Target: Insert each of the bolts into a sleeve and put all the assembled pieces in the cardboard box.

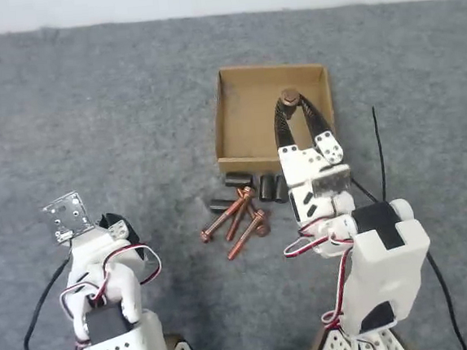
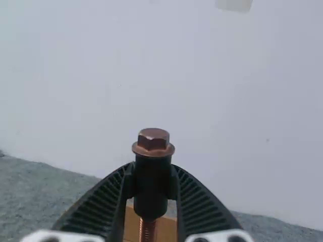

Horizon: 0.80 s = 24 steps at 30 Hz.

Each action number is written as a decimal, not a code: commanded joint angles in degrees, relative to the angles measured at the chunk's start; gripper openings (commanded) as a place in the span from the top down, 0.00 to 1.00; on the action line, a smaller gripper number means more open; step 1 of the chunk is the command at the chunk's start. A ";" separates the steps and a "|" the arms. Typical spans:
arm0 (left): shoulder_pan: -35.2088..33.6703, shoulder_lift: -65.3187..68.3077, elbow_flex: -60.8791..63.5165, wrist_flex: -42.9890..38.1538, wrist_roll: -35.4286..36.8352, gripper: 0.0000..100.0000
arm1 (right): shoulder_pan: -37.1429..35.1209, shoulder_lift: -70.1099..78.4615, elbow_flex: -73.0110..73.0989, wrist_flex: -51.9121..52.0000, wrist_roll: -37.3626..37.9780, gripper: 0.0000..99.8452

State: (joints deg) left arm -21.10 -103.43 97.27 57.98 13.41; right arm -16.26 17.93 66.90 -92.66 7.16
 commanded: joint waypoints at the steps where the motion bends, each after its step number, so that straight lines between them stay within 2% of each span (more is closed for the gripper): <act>1: -0.09 -0.70 -0.75 0.18 -0.88 0.99 | 0.04 -9.54 -5.36 11.91 1.14 0.99; 12: -0.09 -0.62 -0.75 0.18 -0.88 0.99 | 3.65 -31.87 -18.11 63.25 1.05 0.99; 20: -0.09 -0.62 -0.75 0.18 -0.88 0.99 | 6.11 -32.75 -35.78 99.21 1.05 0.99; 24: -0.09 -0.62 -0.75 0.18 -0.88 0.99 | 5.85 -30.99 -43.43 112.40 0.97 0.99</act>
State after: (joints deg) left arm -21.10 -103.43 97.27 57.98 13.41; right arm -10.64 -9.93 32.53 11.25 7.43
